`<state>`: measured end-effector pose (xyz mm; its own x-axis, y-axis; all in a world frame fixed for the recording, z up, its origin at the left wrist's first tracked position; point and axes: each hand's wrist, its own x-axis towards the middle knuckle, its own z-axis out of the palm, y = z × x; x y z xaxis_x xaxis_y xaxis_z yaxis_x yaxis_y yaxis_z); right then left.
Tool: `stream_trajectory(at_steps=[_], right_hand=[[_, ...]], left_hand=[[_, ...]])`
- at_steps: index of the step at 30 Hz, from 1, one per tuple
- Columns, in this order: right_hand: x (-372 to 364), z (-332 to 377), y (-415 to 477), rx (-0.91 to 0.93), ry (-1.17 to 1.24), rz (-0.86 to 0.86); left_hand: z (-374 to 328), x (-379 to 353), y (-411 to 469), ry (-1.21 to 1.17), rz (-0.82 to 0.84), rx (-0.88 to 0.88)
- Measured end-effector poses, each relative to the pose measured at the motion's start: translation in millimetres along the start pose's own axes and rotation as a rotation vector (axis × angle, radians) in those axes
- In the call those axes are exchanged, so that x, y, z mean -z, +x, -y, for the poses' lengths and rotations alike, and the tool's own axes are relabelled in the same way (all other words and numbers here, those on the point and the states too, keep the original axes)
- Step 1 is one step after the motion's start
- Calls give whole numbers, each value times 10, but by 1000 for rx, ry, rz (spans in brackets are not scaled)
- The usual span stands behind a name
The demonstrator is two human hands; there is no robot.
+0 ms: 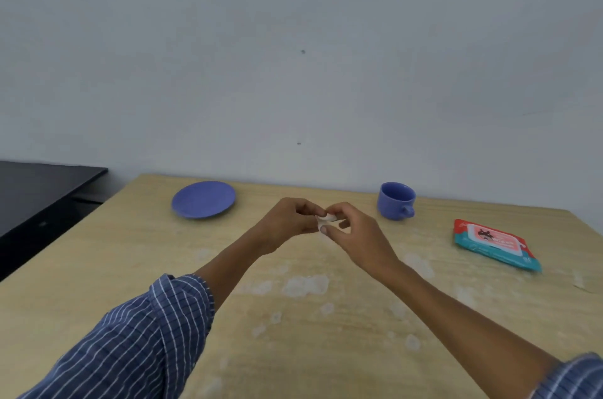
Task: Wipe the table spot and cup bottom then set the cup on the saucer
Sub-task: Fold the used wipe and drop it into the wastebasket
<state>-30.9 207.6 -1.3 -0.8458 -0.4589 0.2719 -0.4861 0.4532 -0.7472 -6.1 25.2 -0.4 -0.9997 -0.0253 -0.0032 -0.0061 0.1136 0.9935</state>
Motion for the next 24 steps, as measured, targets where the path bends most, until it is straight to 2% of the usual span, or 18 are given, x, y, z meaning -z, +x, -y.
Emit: stream_trajectory(at_steps=[4,8,15,24], right_hand=[[-367,371,-83,50,36,-11],[-828,825,-131,34,145,40],[-1998,1828,-585,134,300,349],[-3307,3097,-1666,218,460,645]], left_hand=[[-28,361,-517,-74,-72,-11],[-56,824,-1066,53,-152,-22],[72,1798,-2513,323,-469,59],[315,2472,-4757,291,-749,109]])
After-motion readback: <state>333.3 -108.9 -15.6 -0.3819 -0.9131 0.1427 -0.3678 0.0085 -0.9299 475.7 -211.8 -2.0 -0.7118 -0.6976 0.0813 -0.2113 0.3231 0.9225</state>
